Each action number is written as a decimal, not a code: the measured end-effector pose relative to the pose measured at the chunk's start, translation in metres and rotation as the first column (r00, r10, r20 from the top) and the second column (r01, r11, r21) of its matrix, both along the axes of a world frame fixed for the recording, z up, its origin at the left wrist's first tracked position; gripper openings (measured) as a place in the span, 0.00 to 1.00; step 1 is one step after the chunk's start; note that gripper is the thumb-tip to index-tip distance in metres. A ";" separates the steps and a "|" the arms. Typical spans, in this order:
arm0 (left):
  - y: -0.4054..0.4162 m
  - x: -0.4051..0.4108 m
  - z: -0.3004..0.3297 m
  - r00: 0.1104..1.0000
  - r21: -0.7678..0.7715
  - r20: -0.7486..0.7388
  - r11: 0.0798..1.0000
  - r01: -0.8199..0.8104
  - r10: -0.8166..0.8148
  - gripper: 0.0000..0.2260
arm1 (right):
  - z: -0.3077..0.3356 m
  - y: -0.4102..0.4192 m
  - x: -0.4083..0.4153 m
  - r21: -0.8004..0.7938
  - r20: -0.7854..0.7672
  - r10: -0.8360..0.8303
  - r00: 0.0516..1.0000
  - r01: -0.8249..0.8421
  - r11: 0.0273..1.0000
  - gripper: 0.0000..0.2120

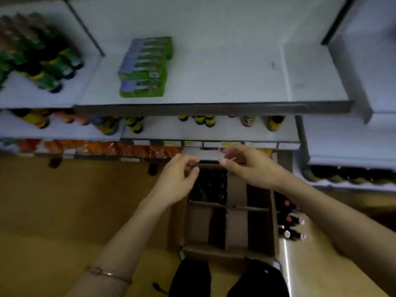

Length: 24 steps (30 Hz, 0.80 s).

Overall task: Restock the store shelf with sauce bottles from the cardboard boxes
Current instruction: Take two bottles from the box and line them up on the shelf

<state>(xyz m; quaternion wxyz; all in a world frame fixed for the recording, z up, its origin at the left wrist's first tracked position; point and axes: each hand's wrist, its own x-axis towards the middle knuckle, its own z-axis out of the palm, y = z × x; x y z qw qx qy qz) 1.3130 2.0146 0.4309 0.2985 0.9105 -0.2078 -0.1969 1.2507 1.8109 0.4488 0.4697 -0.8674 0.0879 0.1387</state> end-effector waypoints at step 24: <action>0.030 0.110 -0.336 0.812 0.179 -0.421 0.841 0.511 -0.404 0.18 | -0.325 0.089 0.020 0.015 -0.381 -0.604 0.700 0.658 0.753 0.21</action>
